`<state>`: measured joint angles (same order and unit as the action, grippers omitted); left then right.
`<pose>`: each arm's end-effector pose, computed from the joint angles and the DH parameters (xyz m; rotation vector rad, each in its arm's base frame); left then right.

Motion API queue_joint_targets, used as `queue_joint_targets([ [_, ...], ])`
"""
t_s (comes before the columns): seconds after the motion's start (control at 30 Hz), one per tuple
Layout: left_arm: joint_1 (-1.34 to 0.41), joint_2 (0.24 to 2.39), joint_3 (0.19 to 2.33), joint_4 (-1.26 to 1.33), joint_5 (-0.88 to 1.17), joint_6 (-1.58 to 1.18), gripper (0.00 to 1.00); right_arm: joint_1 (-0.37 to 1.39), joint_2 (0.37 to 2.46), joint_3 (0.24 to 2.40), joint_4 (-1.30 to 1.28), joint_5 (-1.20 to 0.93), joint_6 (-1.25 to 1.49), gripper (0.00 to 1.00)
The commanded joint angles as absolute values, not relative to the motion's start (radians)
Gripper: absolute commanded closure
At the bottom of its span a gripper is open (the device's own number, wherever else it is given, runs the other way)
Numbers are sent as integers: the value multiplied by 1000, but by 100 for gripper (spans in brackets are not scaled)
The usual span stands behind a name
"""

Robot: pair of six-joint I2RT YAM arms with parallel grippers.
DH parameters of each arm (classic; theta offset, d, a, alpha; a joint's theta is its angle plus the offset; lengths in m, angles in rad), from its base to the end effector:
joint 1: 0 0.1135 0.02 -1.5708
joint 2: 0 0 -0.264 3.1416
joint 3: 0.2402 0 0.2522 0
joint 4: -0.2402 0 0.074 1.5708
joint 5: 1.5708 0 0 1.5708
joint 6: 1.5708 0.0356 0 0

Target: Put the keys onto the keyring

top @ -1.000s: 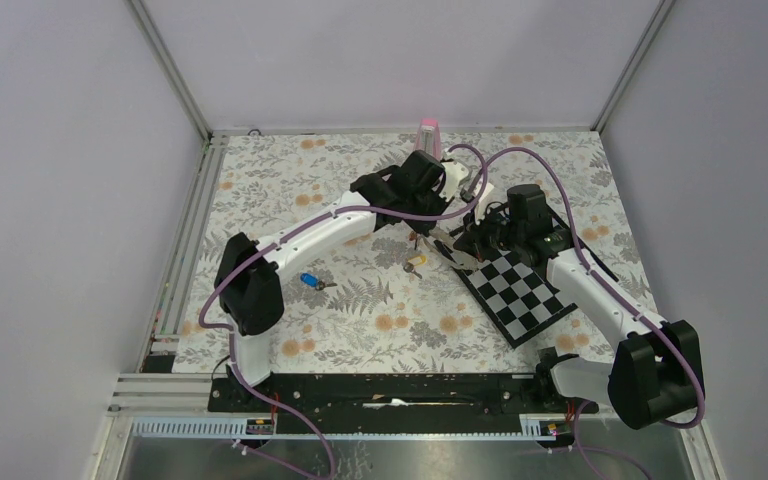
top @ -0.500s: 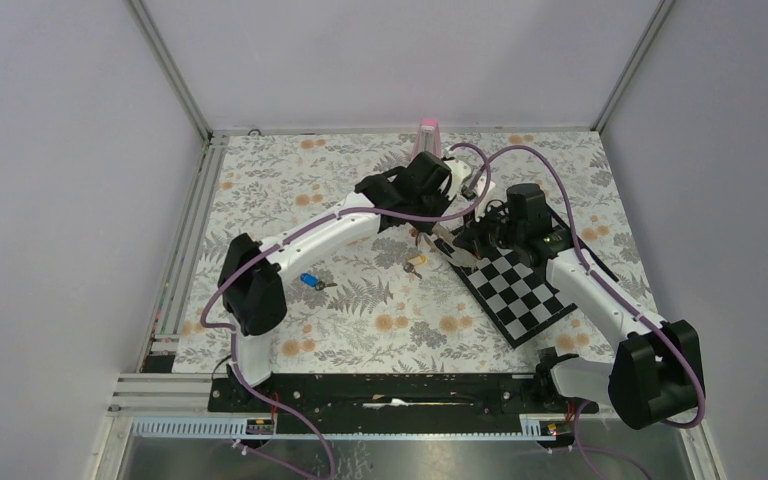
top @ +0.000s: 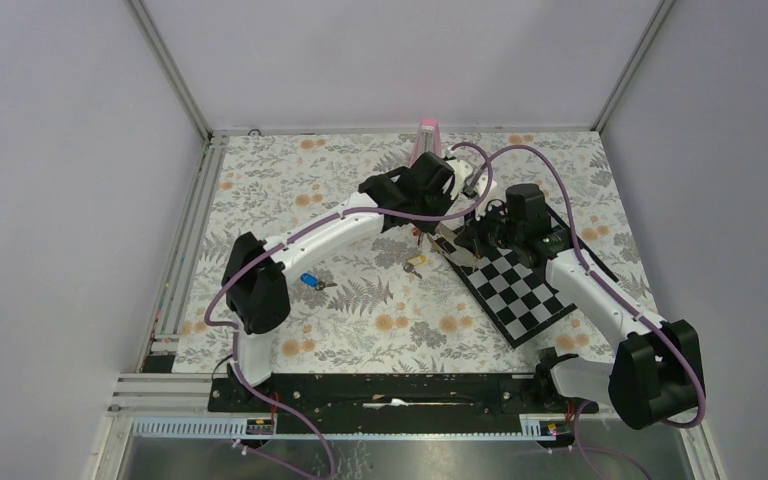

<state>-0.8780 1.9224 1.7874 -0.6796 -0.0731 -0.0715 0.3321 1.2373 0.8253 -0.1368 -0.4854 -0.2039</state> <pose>0.2810 -0.3345 0.3082 0.9147 2.2333 -0.3597 0.2518 0.1044 0.2648 -0.8307 1.9329 0.5897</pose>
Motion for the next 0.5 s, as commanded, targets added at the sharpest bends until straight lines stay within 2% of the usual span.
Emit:
queue_joint_targets([
  [0.0,-900,1929,1829,-656,-44,-67,100,345,1210,835,-61,-474,-194,100],
  [0.47,-894,1903,1809,-632,15,-98,100,344,1199,816,-48,-458,-200,100],
])
